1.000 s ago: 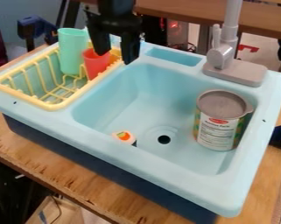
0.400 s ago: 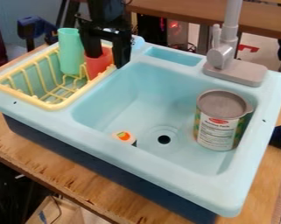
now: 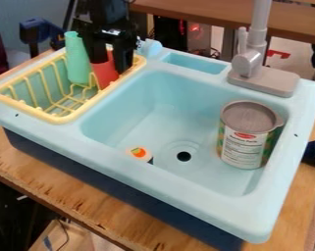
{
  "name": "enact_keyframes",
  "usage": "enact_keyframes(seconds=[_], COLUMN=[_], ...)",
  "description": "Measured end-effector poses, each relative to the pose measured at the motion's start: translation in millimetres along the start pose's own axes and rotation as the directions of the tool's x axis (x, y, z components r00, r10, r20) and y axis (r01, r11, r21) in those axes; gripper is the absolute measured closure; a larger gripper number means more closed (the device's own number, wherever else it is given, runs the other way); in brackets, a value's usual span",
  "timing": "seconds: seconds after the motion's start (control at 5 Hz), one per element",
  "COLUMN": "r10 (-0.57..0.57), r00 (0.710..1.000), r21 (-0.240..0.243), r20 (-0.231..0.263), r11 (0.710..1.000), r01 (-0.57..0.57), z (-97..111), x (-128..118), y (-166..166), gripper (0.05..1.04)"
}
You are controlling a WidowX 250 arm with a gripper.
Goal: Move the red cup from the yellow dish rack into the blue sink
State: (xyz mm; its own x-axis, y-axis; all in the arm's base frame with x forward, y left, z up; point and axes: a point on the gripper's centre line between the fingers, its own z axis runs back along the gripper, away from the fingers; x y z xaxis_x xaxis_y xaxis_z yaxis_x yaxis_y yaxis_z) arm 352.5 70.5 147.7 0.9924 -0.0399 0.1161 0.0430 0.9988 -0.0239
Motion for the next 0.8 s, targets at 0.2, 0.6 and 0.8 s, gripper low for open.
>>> enact_keyframes(seconds=[0.2, 0.6, 0.8], r10=[0.009, 0.016, -0.047], r00=[1.000, 1.000, 0.998], r21=[-0.012, -0.037, 0.021], r20=[-0.002, -0.019, -0.037], r11=[1.000, 0.999, 0.999], r01=[-0.009, -0.017, 0.048], z=[0.2, 2.0, 37.7], x=[-1.2, -4.0, 5.3], y=[1.1, -1.9, -14.3], gripper=[0.706, 0.993, 1.002])
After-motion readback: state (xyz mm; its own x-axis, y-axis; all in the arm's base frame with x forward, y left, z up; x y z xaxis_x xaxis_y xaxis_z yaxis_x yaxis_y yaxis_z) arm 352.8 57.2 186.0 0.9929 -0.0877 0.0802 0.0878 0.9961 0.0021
